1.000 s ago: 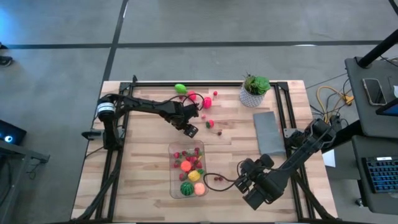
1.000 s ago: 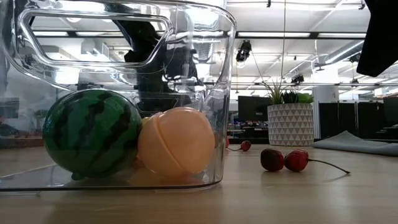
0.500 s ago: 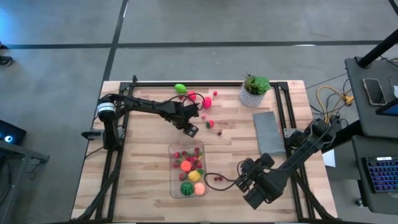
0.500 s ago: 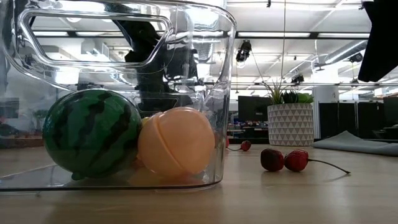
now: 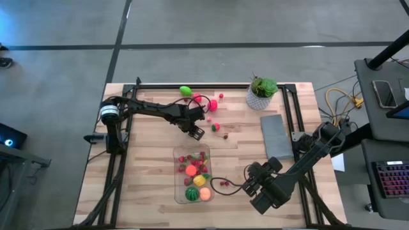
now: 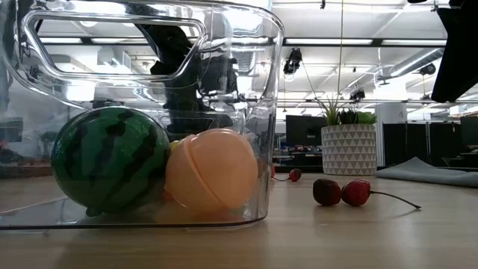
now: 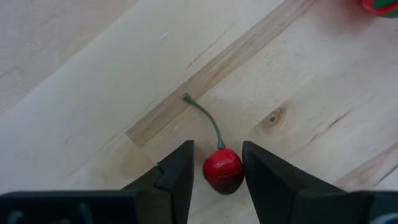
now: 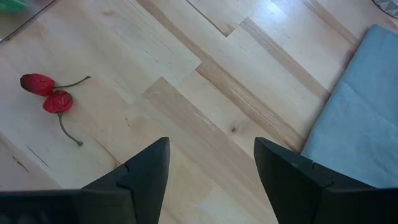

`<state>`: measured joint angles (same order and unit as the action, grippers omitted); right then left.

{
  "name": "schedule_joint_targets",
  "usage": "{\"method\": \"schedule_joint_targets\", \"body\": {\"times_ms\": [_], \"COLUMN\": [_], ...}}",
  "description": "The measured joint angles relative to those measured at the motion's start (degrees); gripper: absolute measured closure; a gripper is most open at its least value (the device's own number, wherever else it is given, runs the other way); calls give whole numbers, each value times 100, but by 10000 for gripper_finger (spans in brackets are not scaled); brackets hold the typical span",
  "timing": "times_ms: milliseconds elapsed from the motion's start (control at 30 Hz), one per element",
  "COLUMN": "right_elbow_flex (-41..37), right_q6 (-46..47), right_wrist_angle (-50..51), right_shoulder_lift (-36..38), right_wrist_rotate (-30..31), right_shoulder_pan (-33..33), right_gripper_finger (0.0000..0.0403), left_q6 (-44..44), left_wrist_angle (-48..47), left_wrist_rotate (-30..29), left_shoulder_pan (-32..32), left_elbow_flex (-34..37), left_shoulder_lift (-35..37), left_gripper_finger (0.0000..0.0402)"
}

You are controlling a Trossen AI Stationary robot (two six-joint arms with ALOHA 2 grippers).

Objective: Pick and placing Produce into tupperware
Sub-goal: Put the red cherry into the transparent bin

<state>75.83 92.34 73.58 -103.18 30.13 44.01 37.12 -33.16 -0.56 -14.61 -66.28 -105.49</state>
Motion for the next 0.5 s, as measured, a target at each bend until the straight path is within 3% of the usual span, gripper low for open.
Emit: {"method": "schedule_joint_targets", "body": {"times_ms": [267,500], "right_elbow_flex": [0,30], "right_q6": [2,19], "right_wrist_angle": [7,5], "right_shoulder_lift": [0,0], "right_wrist_rotate": [-2,-7], "right_shoulder_pan": [0,0], "right_gripper_finger": [177,177], "left_q6": [-45,-149], "left_wrist_angle": [-39,-77], "left_wrist_rotate": [48,85], "left_shoulder_pan": [2,2], "left_elbow_flex": [2,2], "left_shoulder_lift": [0,-2], "left_gripper_finger": [284,325]}}
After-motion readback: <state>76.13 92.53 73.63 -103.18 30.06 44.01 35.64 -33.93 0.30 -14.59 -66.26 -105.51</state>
